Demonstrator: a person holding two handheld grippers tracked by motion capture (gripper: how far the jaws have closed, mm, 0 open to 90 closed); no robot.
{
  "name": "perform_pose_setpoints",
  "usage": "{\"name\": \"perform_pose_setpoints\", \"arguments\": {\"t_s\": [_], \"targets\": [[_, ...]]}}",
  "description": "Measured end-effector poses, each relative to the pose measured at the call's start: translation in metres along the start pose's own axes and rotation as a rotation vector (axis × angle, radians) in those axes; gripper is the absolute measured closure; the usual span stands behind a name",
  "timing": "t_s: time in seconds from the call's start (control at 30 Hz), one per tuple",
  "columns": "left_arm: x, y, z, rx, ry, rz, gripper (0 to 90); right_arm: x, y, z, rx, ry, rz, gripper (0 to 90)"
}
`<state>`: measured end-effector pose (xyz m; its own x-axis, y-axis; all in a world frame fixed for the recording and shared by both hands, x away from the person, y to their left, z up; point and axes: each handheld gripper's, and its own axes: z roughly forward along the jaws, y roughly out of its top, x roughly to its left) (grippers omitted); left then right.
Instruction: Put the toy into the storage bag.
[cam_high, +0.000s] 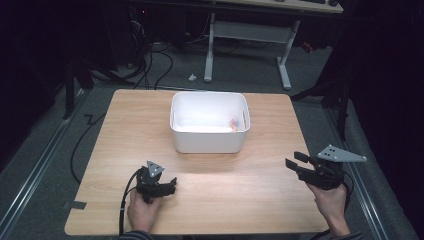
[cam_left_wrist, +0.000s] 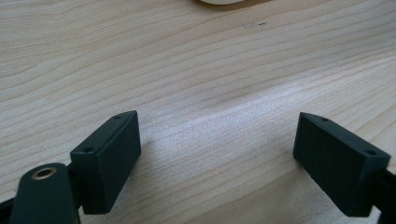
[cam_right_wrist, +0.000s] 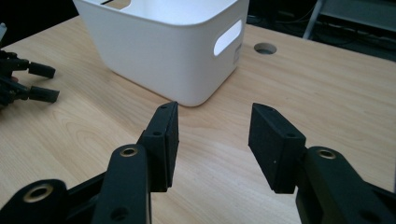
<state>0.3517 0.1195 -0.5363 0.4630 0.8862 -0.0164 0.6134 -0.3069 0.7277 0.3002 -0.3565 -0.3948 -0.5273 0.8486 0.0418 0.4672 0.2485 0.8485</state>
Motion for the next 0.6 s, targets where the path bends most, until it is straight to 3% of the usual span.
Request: {"name": "perform_pose_setpoints", "arguments": {"t_s": [0.23,0.6], "targets": [[0.000,0.000,0.000,-0.001,0.001,0.000,15.3,0.003,-0.018,0.020,0.014,0.000,0.020,52.4],[0.000,0.000,0.000,0.000,0.000,0.000,15.3,0.005,-0.032,0.043,0.054,0.010,0.038,52.1]]}}
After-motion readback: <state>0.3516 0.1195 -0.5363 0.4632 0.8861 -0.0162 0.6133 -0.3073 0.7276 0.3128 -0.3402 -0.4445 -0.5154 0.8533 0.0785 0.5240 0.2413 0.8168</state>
